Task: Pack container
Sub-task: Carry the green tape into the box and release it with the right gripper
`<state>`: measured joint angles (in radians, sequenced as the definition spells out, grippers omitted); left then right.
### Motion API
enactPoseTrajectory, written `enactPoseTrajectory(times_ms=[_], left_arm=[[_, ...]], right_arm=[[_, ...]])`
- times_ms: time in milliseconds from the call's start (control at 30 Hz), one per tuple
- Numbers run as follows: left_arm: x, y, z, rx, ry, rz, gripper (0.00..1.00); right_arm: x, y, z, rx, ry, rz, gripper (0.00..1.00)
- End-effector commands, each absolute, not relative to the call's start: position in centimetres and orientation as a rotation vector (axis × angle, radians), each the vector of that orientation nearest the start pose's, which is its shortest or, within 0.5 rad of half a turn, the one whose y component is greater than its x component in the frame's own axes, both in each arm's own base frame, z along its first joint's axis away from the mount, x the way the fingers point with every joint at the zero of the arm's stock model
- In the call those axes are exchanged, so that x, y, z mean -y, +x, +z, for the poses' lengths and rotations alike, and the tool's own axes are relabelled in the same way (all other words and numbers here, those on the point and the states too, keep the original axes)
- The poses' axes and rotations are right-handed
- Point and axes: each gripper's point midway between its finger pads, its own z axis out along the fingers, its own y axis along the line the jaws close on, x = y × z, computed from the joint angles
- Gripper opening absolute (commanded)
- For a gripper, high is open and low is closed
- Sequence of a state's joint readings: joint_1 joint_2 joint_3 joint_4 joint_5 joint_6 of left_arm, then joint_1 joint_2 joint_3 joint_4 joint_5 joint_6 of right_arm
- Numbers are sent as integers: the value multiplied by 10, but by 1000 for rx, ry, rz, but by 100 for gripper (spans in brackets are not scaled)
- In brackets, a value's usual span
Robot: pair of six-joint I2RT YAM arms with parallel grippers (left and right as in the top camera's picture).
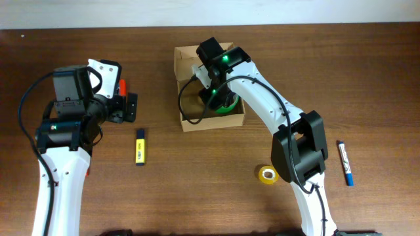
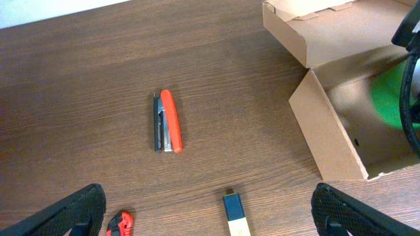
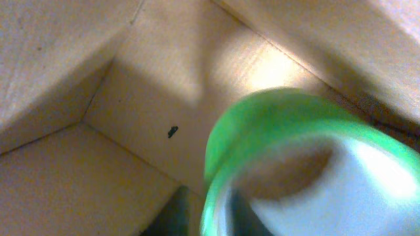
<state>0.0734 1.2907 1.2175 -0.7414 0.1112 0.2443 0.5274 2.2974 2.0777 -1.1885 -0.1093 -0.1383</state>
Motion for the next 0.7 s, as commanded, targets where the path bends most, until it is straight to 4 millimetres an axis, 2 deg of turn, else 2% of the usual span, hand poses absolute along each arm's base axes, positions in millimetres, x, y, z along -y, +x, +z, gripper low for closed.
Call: enactPoseTrajectory(times_ms=[0, 33, 100, 167, 233, 333, 367, 400, 433, 567, 667], left_arm=[[-10, 367, 236, -2353, 272, 36, 99], [-10, 367, 236, -2353, 272, 36, 99], [-10, 367, 236, -2353, 272, 36, 99], [-10, 367, 236, -2353, 272, 37, 99], [-10, 367, 236, -2353, 272, 37, 99], [-10, 367, 236, -2353, 272, 37, 99], [-10, 367, 236, -2353, 272, 37, 99], [-10, 367, 236, -2353, 272, 37, 99], [-10, 367, 236, -2353, 272, 37, 99], [-10, 367, 236, -2353, 272, 38, 99], [-11, 367, 236, -2353, 271, 43, 99]], right_arm=[[-264, 413, 71, -2822, -1004, 182, 40], [-264, 413, 71, -2826, -1005, 180, 47], [-262, 410, 71, -2839, -1008, 175, 47], [-261, 408, 82, -2848, -988, 176, 47], [-260, 415, 114, -2796, -956, 165, 47], [-241, 442, 191, -2650, -806, 20, 52], [-228, 449, 213, -2624, -739, -22, 53], [-213, 454, 225, -2619, -678, -60, 53], [-198, 457, 230, -2627, -634, -100, 53], [-121, 457, 227, -2761, -384, -188, 53], [-93, 449, 247, -2740, -292, -183, 54]])
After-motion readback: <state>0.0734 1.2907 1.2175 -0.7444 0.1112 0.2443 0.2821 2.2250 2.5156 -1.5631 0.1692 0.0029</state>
